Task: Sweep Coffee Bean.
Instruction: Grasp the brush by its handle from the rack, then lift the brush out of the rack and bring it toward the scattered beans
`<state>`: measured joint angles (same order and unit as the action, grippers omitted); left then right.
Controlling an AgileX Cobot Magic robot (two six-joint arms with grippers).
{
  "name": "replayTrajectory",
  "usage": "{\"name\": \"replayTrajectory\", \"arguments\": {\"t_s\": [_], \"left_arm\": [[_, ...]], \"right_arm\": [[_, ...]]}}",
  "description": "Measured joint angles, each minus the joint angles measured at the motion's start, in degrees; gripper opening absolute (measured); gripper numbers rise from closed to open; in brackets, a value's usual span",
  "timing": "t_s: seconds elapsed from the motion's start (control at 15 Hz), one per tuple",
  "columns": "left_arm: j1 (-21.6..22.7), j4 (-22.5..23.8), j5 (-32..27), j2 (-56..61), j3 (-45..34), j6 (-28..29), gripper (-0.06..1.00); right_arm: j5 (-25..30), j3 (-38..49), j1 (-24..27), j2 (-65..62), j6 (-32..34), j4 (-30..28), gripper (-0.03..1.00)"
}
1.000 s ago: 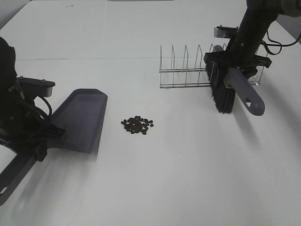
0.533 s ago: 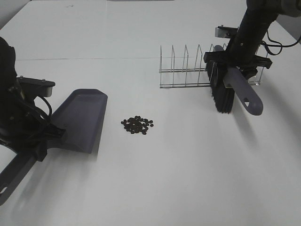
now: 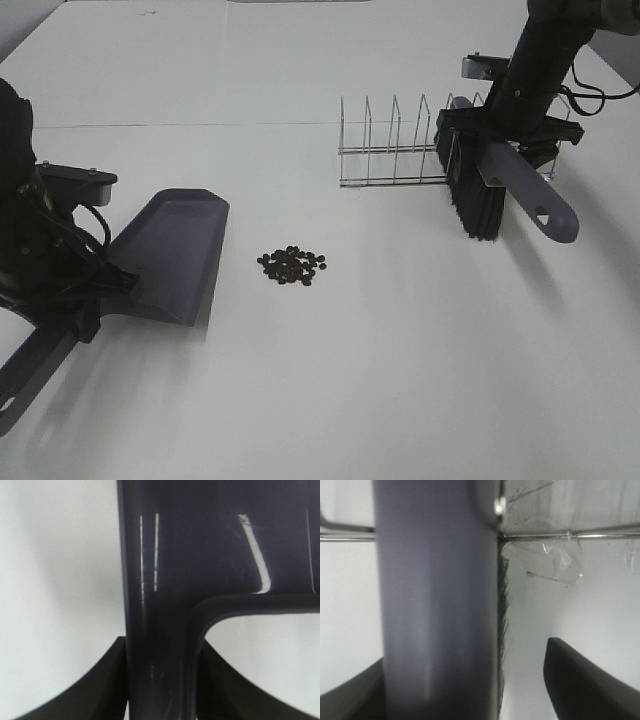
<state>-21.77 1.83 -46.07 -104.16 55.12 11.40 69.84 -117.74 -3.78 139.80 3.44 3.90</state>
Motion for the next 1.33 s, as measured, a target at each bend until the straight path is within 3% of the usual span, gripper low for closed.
{"name": "replayTrajectory", "arguments": {"t_s": [0.4,0.53,0.73,1.13,1.33], "left_arm": [[0.0,0.0,1.2,0.0,0.0,0.0,0.33],[0.0,0.0,1.3,0.0,0.0,0.0,0.33],[0.0,0.0,1.1,0.0,0.0,0.0,0.33],[0.0,-0.5,0.2,0.0,0.0,0.0,0.33],[0.0,-3.9,0.1,0.0,0.0,0.0,0.33]], "right_arm": [[0.0,0.0,0.0,-1.0,0.0,0.1,0.61],[0.0,0.0,0.0,-1.0,0.0,0.1,0.53],[0.0,0.0,0.0,-1.0,-0.1,0.8,0.32],[-0.1,1.4,-0.3,-2.1,-2.2,2.6,0.31],[0.0,12.4,-0.3,-13.0,-2.2,2.9,0.31]]}}
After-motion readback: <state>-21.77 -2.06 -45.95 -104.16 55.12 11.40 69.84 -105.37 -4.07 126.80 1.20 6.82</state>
